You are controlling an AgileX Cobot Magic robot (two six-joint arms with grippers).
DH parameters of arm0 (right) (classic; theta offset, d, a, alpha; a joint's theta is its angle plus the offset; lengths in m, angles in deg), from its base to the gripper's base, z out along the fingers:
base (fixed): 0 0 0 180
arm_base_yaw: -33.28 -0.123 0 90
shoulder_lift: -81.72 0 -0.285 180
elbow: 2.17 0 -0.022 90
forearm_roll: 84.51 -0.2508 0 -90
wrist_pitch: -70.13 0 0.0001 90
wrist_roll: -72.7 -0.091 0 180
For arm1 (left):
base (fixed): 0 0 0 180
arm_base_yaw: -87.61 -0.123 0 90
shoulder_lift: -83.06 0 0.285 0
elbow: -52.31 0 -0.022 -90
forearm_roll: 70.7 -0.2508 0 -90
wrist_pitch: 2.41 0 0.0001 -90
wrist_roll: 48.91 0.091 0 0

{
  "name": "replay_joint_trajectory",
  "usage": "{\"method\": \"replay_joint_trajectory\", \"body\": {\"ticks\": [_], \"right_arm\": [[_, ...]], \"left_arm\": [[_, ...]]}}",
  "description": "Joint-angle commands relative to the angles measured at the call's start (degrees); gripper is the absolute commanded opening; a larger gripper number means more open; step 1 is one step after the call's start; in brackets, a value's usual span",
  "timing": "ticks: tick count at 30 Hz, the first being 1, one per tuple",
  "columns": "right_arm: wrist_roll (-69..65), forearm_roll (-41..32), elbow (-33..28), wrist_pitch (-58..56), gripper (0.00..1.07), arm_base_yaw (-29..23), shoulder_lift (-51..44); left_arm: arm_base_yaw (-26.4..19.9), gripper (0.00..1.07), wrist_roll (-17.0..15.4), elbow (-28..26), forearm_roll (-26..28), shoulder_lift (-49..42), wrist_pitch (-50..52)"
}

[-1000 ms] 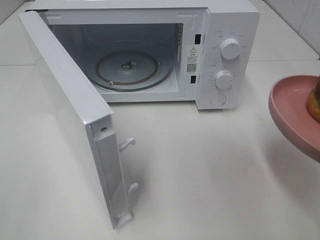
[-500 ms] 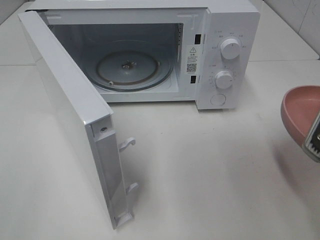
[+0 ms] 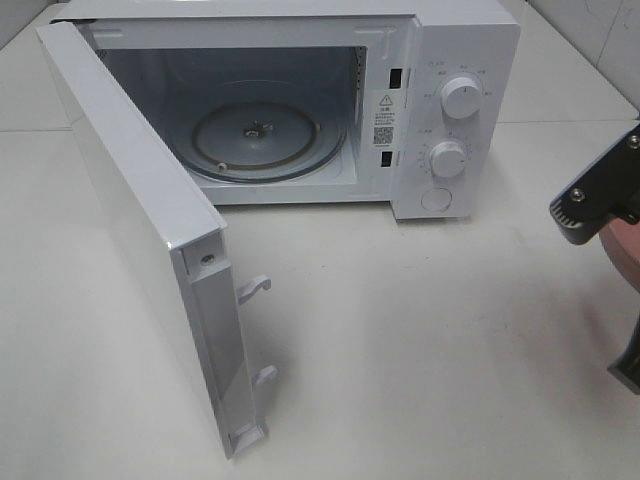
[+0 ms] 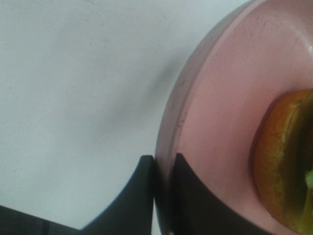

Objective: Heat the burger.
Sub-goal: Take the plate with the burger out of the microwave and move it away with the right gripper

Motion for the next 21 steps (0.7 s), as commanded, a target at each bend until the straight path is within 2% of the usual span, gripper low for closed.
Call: {"method": "replay_joint_trajectory", "body": {"ticks": [1,12,21], "right_arm": [[-2.81,5.21,2.64,-3.27,0.01,0.17,2.23],[-13.64,7.62,10.83,-12.66,0.03,0.17,11.57],[-18.05,7.51,14.67,-14.78,0.03,0.23,17.3]], "left_arm": [[-0.34,1.03,0.0,0.11,-0.23,-1.26,0.29],[-0.34,1.03,0.0,0.11,-0.23,-1.26,0.29],[-0.34,1.03,0.0,0.11,-0.23,-1.26,0.29]]}}
